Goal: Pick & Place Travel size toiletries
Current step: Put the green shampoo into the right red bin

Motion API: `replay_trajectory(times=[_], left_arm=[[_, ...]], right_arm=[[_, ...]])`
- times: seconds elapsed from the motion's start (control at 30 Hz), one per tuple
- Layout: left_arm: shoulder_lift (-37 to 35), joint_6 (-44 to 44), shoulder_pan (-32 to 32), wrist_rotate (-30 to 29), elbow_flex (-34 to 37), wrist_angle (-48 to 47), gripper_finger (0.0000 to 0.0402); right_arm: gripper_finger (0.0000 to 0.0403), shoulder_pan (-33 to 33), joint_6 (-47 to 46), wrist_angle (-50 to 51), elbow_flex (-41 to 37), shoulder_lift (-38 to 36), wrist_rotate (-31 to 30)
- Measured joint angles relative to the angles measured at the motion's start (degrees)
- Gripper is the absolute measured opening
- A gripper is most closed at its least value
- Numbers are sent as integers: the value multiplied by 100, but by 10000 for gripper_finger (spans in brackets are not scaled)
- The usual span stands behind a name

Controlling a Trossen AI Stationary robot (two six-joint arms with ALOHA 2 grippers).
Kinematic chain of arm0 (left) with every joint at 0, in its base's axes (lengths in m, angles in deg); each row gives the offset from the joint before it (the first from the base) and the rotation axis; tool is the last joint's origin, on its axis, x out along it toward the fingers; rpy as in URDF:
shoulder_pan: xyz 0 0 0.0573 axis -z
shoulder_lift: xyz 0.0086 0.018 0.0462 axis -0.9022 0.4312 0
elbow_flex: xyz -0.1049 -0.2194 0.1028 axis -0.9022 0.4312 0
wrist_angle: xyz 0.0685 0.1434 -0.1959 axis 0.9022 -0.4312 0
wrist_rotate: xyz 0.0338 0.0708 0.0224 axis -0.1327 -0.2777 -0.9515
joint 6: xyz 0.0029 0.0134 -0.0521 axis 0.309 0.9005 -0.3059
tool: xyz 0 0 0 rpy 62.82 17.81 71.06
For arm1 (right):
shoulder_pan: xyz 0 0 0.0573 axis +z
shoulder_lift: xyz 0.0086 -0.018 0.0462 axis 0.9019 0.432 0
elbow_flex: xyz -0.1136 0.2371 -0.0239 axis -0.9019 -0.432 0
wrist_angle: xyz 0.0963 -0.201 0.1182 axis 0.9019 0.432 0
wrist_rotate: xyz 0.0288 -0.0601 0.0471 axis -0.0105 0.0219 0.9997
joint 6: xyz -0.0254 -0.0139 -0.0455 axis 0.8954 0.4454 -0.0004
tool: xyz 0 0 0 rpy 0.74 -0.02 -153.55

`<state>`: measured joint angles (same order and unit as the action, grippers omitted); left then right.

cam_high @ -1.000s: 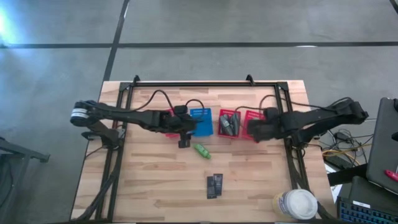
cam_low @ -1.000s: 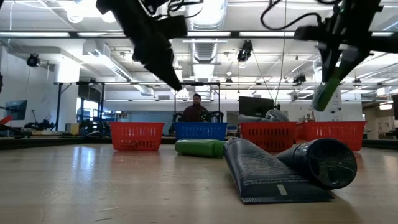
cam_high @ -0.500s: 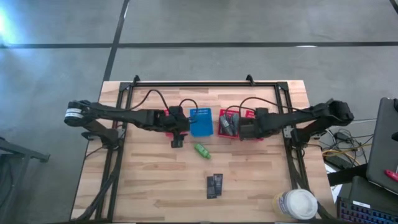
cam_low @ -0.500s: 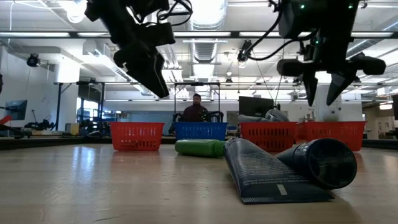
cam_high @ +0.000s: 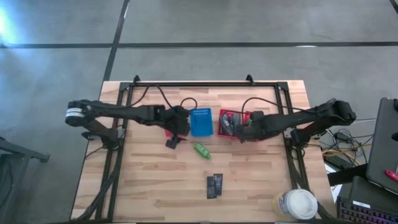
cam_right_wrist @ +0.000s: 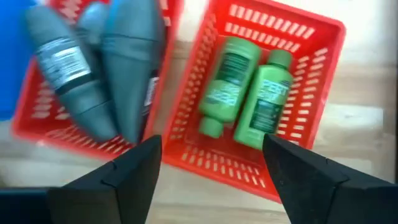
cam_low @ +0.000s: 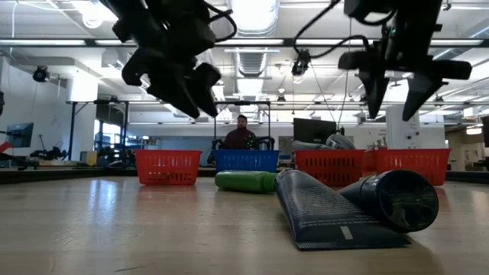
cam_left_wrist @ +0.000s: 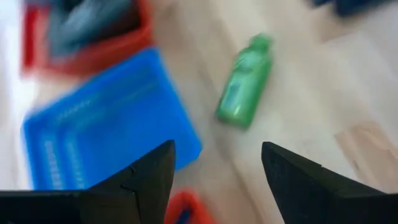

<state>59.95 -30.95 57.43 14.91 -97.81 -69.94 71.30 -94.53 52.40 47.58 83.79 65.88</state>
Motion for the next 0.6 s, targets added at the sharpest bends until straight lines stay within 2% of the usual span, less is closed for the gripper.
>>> replay_trajectory(times=[0.13, 0.2, 0.43, 0.6], left_arm=[[223, 770, 98, 795, 202, 1026, 243], [447, 903, 181, 951, 198, 1291, 243], [1527, 945, 462, 978, -276, 1312, 243], [2046, 906, 505, 660, -741, 941, 243]], right_arm=[[289, 11, 530, 3, 103, -295, 33], [295, 9, 610, -4, 122, -449, 43], [308, 9, 631, 4, 129, -743, 66], [313, 9, 743, 8, 129, -786, 81]])
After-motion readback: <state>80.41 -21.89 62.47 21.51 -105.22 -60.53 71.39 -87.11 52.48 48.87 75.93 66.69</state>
